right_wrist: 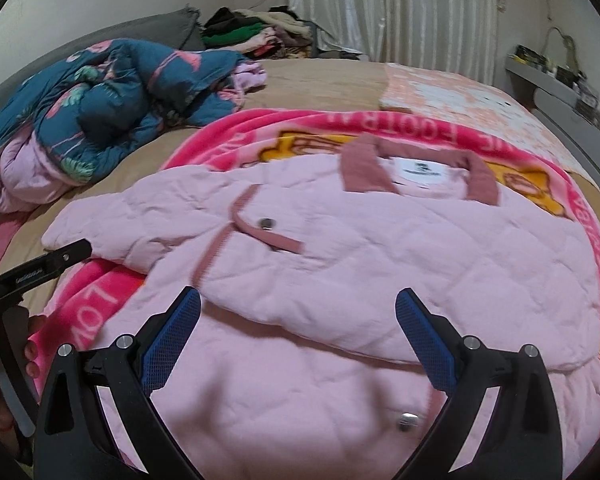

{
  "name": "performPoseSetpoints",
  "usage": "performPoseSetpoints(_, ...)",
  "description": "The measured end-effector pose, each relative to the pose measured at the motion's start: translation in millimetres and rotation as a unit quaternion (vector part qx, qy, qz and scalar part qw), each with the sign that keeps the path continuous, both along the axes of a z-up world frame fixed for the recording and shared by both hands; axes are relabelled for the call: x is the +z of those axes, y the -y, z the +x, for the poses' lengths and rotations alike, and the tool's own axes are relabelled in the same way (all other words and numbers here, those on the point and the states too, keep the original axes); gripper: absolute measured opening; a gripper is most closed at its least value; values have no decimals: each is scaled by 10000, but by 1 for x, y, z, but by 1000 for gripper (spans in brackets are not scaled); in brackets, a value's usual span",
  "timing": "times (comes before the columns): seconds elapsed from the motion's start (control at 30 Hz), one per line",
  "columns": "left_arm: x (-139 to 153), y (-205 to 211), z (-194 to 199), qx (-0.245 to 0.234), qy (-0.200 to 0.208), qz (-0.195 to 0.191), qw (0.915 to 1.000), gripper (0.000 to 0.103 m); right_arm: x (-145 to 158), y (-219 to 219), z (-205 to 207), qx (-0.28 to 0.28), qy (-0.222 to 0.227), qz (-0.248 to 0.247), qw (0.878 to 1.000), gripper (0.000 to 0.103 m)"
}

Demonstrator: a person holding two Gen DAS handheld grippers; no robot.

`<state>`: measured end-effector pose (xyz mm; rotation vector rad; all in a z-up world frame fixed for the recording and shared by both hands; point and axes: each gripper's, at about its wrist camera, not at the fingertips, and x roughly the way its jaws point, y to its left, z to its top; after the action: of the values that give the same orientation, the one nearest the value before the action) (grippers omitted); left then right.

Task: Fold large clothes
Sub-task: 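Move the left tool to the other sleeve cuff and grasp it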

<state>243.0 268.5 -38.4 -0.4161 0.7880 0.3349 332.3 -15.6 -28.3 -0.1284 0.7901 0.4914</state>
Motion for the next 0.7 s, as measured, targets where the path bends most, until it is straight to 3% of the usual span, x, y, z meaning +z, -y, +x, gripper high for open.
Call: performPoseSetpoints(0.7,-32,-104,-14,1239,-158,-346,9916,94,-17,-111,0,1019,-73,-213,9945,98)
